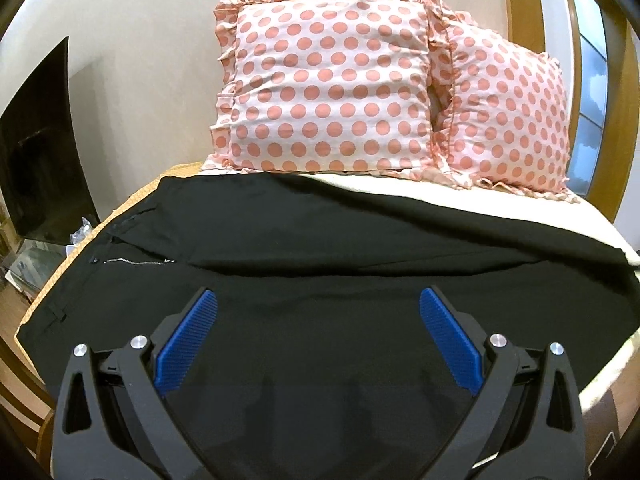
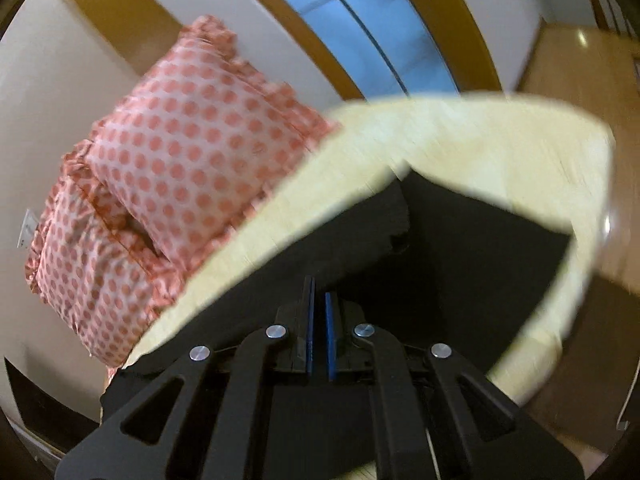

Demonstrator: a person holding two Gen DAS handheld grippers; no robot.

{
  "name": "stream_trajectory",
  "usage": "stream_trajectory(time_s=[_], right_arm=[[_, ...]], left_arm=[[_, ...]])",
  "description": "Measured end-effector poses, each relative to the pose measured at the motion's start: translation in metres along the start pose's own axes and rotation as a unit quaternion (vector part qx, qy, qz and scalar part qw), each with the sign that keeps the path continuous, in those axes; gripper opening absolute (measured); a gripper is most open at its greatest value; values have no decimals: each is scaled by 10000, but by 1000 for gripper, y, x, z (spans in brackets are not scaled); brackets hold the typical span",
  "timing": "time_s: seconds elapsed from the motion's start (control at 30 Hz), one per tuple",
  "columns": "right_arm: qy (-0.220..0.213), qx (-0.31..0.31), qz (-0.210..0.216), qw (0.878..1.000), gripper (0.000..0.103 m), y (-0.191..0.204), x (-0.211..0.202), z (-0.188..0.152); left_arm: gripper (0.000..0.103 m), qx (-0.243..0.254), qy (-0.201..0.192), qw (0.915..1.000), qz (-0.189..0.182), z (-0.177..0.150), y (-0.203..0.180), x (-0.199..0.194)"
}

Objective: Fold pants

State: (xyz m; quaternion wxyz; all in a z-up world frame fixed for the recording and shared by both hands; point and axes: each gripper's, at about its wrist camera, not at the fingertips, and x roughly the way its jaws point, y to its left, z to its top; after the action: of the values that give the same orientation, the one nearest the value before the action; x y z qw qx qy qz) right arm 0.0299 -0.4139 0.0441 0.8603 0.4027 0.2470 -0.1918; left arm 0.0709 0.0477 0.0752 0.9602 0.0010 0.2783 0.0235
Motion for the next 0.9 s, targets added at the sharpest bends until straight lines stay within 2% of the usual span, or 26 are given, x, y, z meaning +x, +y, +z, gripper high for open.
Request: stream_trajectory(time_s=[0.13,0.17,0.2,0.27,0.33,0.4,0.47,0.5,0.57,0.63,0.67,0.73,0.8,0.9], right_arm=[[222,275,128,9993,6,-14,6,-5],[248,346,163,9990,11,-15,6,-6],[349,462,246,9980,17,-17,8,-5],[379,648,394,9964,53,-23,9,-7],[281,699,396,9964,55,-25,7,-8],[253,697,338,9967,51,-28,8,-9],[266,707,233,9969,30,-30,14,-9],[252,726,166,9969,25,-31,17,-8],[305,795,303,9959,4,-34,23,-5],[228,817,570,9948,3,-35,19,3],[17,763,795,9939,3,-34,8,8],[-328,706,972,9922,3,-35,-12,14],[-525,798,918,9912,2,-44,-28,15],[-503,1098,676,9904,3,-66,-32,11]], left_arm=[[101,-61,-18,10000,-13,-1,0,-7],[101,-69,-26,10000,15,-2,0,-9],[101,-78,-19,10000,49,-3,1,-10],[101,-114,18,9999,96,-4,4,-10],[101,-200,78,9997,92,-3,8,-9],[101,-307,147,9994,33,-2,12,-6],[101,-441,250,9987,-39,0,17,-1],[101,-551,351,9978,-109,3,22,4],[101,-688,483,9963,-176,8,28,11],[101,-908,638,9935,-246,17,41,20],[101,-1004,683,9922,-265,22,48,23],[101,-1153,742,9903,-226,32,59,28],[101,-1320,703,9884,-269,46,75,33],[101,-1484,553,9867,-370,67,91,46]])
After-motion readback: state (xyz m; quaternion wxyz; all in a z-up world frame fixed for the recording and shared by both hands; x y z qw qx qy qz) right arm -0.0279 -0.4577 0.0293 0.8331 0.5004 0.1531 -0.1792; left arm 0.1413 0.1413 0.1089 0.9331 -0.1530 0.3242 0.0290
